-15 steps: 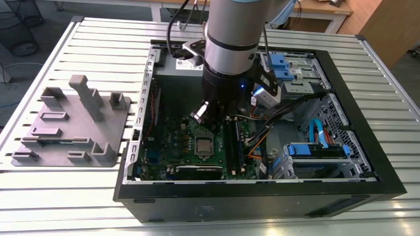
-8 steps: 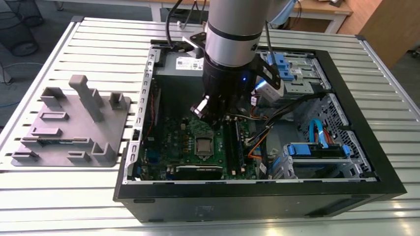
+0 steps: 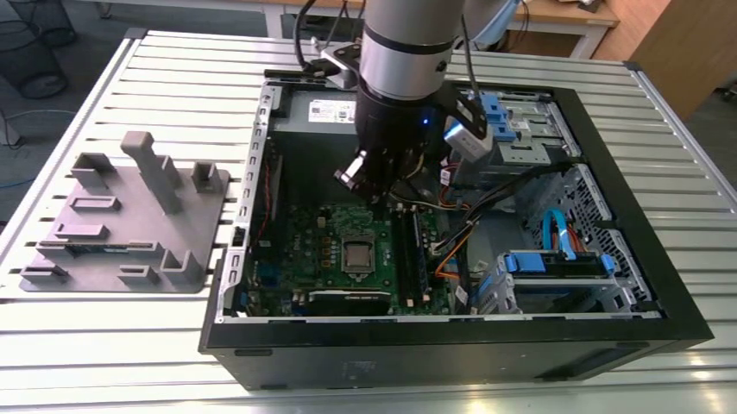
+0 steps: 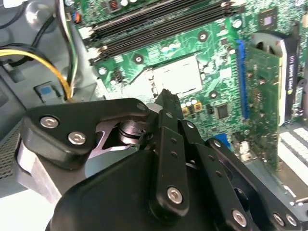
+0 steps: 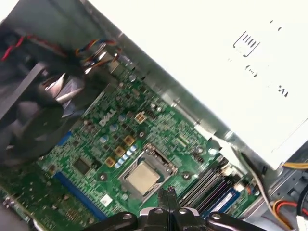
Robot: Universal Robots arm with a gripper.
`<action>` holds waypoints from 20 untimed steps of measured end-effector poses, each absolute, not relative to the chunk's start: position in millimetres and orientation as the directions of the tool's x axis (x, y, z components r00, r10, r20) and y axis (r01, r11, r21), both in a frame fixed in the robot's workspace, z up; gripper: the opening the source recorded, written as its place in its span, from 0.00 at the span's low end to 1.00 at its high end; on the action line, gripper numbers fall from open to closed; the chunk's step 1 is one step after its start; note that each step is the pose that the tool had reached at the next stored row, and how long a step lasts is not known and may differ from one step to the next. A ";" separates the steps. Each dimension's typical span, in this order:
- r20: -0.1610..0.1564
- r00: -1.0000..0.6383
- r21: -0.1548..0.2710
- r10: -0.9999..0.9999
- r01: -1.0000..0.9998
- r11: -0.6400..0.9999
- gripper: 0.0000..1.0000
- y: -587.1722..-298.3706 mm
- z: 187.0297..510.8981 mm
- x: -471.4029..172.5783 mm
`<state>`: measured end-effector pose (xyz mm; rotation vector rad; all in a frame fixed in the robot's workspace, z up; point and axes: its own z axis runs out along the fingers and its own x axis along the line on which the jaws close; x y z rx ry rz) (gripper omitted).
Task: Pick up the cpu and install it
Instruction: 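Install the first cpu locking lever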
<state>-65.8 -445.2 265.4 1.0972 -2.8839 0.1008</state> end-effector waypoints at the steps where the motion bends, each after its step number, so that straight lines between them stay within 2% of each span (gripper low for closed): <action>1: 0.074 -0.746 -0.042 -0.662 -0.665 0.745 0.11 -443.0 265.4 -65.8; 8: 0.074 -0.746 -0.042 -0.661 -0.665 0.746 0.11 -431.8 265.4 -64.5; 20: 0.072 -0.756 -0.039 -0.650 -0.654 0.756 0.11 -430.2 263.1 -54.6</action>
